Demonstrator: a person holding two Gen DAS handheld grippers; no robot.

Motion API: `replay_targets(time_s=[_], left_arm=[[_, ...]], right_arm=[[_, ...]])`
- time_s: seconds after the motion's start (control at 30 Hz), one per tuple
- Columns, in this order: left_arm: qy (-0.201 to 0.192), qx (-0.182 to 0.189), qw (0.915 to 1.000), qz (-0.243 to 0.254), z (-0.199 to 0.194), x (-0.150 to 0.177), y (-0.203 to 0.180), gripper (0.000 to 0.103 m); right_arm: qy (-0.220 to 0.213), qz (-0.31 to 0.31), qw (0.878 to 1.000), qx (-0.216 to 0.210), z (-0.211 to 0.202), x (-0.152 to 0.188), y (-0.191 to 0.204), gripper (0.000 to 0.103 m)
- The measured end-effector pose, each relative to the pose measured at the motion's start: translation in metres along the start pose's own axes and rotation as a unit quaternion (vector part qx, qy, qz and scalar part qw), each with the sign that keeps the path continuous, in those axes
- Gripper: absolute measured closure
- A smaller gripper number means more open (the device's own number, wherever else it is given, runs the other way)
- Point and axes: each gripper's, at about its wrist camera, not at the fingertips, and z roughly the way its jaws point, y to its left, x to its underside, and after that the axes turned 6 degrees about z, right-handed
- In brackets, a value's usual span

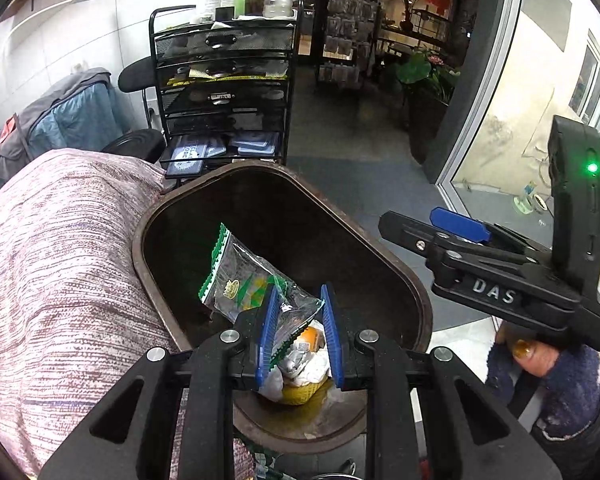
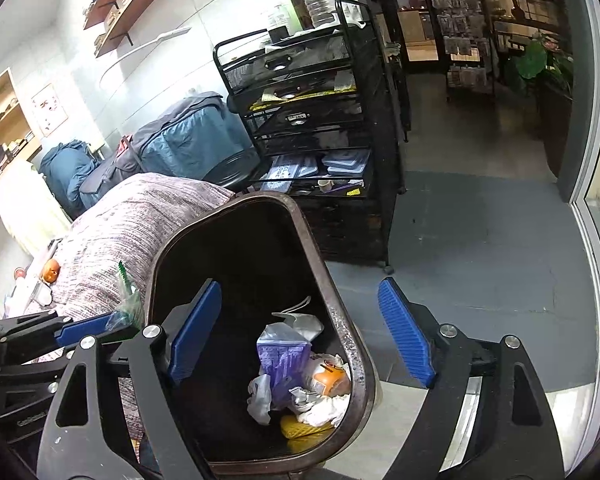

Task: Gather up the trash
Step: 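Lower the green snack packet into the brown bin and open the left tool, then move both tools back over the juice carton and orange on the bed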

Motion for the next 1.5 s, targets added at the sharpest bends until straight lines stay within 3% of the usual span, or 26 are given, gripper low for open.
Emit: replay_targets(time_s=[0.1, 0.17, 0.37, 0.77, 1.03, 1.3, 1.5], left_arm=[[-0.001, -0.006, 1.0, 0.0, 0.001, 0.001, 0.0, 0.061], [-0.01, -0.012, 0.9999, 0.002, -0.002, 0.002, -0.001, 0.035], [-0.038, -0.038, 0.9984, 0.016, -0.012, 0.004, -0.003, 0.012], [-0.078, -0.053, 0.9955, 0.0, -0.05, 0.012, 0.001, 0.006], [-0.115, -0.095, 0.9888, -0.004, -0.092, 0.023, 0.011, 0.006], [-0.133, -0.129, 0.982, -0.035, -0.13, 0.042, 0.041, 0.006], [-0.117, -0.169, 0.9763, -0.069, -0.148, 0.065, 0.078, 0.006]], right_arm=[[0.0, 0.0, 1.0, 0.0, 0.0, 0.0, 0.0, 0.023], [0.0, 0.0, 1.0, -0.001, 0.0, 0.0, 0.0, 0.023], [-0.002, -0.001, 1.0, -0.001, -0.001, 0.001, 0.0, 0.021], [-0.005, -0.018, 1.0, -0.024, 0.0, 0.002, 0.013, 0.021], [-0.012, -0.04, 0.997, -0.059, -0.004, 0.002, 0.044, 0.021], [-0.015, -0.098, 0.988, -0.118, -0.009, 0.003, 0.105, 0.02], [0.005, -0.159, 0.97, -0.181, -0.003, 0.013, 0.173, 0.019]])
